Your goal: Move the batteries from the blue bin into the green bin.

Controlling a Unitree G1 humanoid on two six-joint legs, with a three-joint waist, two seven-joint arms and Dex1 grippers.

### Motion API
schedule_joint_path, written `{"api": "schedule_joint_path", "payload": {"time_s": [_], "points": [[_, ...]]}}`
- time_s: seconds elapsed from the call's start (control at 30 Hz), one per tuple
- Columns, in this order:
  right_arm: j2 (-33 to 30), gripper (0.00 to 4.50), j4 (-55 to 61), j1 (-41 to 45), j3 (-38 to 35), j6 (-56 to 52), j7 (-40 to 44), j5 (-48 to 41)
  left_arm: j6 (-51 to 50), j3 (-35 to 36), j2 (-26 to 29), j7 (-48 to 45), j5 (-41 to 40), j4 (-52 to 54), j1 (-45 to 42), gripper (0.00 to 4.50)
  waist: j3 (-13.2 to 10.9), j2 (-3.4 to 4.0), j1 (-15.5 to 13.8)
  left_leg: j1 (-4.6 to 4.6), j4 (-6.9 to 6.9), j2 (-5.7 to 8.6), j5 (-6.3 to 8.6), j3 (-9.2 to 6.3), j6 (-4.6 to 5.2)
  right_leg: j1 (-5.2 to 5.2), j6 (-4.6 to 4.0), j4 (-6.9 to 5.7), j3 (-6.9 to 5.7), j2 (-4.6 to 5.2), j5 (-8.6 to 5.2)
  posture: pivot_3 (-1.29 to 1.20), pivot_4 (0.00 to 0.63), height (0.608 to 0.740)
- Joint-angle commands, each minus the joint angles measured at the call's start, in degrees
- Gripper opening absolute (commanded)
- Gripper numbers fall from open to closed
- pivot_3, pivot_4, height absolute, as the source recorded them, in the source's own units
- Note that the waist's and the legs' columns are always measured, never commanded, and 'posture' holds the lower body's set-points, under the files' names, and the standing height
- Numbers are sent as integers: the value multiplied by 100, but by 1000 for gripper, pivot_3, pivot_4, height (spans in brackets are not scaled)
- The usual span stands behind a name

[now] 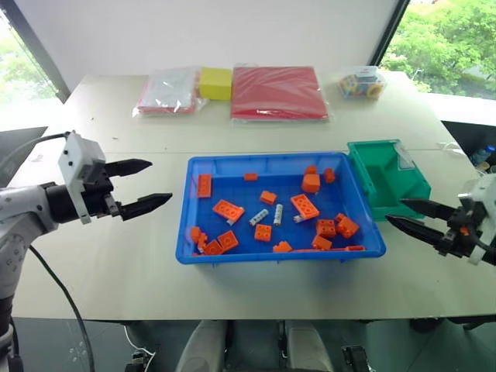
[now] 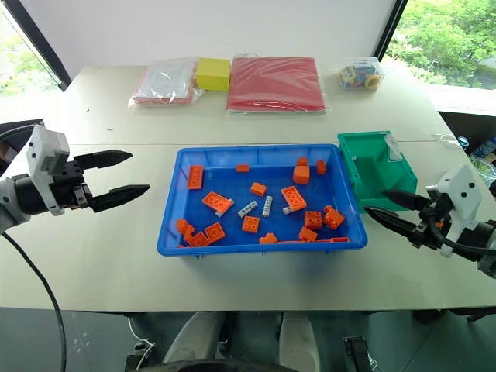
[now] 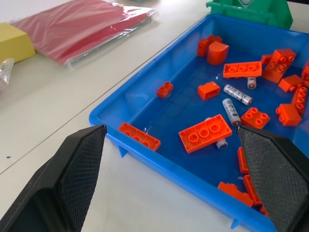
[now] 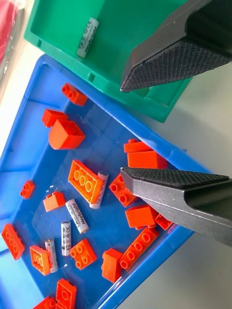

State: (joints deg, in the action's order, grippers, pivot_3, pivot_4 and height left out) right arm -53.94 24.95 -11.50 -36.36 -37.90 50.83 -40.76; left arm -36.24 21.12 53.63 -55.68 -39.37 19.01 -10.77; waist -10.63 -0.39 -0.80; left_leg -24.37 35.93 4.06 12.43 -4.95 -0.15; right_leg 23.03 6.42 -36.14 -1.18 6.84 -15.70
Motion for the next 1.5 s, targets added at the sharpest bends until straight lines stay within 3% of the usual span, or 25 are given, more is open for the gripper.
{"api": "schedule_joint_path", "payload": {"time_s": [0.03,0.4,0.63,0.73,0.8,0.93,1.13,1.23,1.37,1.5], "points": [[-9,2510,54,95,-68,17,-12,-16,-7,138,32,91,-41,242,52,4500,0,0,-3,0,1,0,0,0,0,0,0,0,0,0,0,0,150,736],[-90,2510,-109,343,106,35,-5,107,-96,162,-35,326,-200,360,31,4500,0,0,4,0,7,0,0,1,0,-2,0,-3,1,-1,1,0,150,736],[-386,2510,-177,1076,476,-269,-22,-15,-209,228,-147,372,-476,573,195,4500,0,1,11,1,10,0,0,4,0,0,0,-6,3,-2,1,0,150,736],[-438,3356,-86,1508,785,-529,-222,-57,-237,274,-85,247,-553,616,318,4500,0,1,11,2,9,-1,0,5,0,1,-1,-7,5,-3,1,0,150,736],[-343,4340,100,2283,1499,-737,-573,31,-239,298,-7,131,-589,598,357,4500,0,2,28,1,10,-1,0,5,1,1,-2,-8,6,-2,1,0,150,736],[405,4432,160,3935,3036,-1745,-1455,121,-216,354,195,-162,-565,445,402,4500,-2,4,105,1,11,-6,-1,14,0,15,-12,-11,21,-7,9,0,150,736],[2459,4432,-582,5534,4999,-2472,-2123,540,-44,525,476,-589,-384,219,610,4500,-3,1,173,-4,-2,-1,-2,14,-1,31,5,-19,27,-7,20,0,150,736],[3259,4432,-1330,5917,5676,-2405,-2279,1011,34,663,548,-720,-304,141,758,4500,-3,1,190,-4,-3,1,-3,18,-2,42,7,-33,33,-11,23,0,150,736],[3887,4432,-2320,6266,6131,-2102,-2284,1536,63,927,592,-796,-265,130,972,4500,-3,-1,116,-3,0,11,-3,16,-4,59,8,-48,33,-12,23,0,150,736],[4287,4432,-3388,6601,6446,-1628,-2126,2103,0,1141,538,-743,-307,196,1055,4500,1,-9,240,3,10,13,-10,38,-16,65,18,-84,54,-16,42,0,150,736]]}}
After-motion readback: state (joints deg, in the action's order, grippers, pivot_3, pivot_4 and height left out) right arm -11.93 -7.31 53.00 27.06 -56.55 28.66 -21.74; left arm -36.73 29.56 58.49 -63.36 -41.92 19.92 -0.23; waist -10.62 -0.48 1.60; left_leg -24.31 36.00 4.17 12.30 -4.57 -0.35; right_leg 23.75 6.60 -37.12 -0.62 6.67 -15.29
